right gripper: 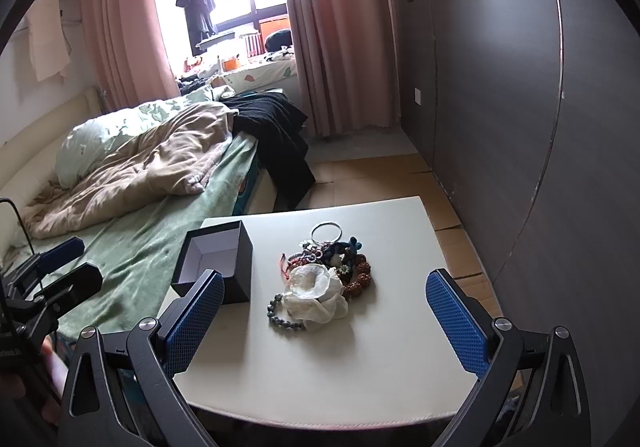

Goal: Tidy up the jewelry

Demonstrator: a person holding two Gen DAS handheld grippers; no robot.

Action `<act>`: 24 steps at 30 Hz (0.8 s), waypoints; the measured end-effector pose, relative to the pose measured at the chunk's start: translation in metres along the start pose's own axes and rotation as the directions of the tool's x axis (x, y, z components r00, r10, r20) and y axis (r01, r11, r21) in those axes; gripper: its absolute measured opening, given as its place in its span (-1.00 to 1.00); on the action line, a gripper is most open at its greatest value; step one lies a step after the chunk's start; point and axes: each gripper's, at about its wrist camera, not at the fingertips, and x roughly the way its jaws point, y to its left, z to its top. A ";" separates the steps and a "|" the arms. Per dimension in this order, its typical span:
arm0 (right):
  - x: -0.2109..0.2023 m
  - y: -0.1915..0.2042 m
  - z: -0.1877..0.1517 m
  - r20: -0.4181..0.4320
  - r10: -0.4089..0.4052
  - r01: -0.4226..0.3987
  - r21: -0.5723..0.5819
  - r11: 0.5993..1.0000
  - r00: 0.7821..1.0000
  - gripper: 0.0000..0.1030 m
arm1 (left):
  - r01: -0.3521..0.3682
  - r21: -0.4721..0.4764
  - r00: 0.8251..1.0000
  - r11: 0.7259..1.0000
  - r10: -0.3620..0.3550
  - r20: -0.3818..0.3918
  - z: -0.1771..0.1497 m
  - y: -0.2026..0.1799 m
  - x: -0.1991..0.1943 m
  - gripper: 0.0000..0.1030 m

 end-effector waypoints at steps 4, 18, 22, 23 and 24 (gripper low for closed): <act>0.000 0.001 -0.001 -0.001 0.001 -0.001 0.001 1.000 1.000 0.98 | 0.002 -0.001 1.000 1.000 -0.002 -0.003 -0.001 0.000 0.001 0.96; -0.001 0.004 0.000 0.007 -0.010 0.010 -0.008 1.000 1.000 0.98 | -0.002 -0.005 1.000 1.000 0.002 0.006 -0.001 0.001 0.001 0.96; -0.002 0.004 0.001 0.008 -0.010 0.010 -0.007 1.000 1.000 0.98 | -0.002 -0.007 1.000 1.000 0.002 0.012 -0.002 0.001 0.002 0.96; -0.002 0.004 0.001 0.008 -0.009 0.009 -0.006 1.000 1.000 0.98 | -0.005 -0.008 1.000 1.000 0.005 0.014 -0.002 0.001 0.002 0.96; -0.001 0.003 0.002 0.009 -0.008 0.008 -0.004 1.000 1.000 0.98 | -0.007 -0.012 1.000 1.000 0.007 0.013 -0.002 0.002 0.004 0.96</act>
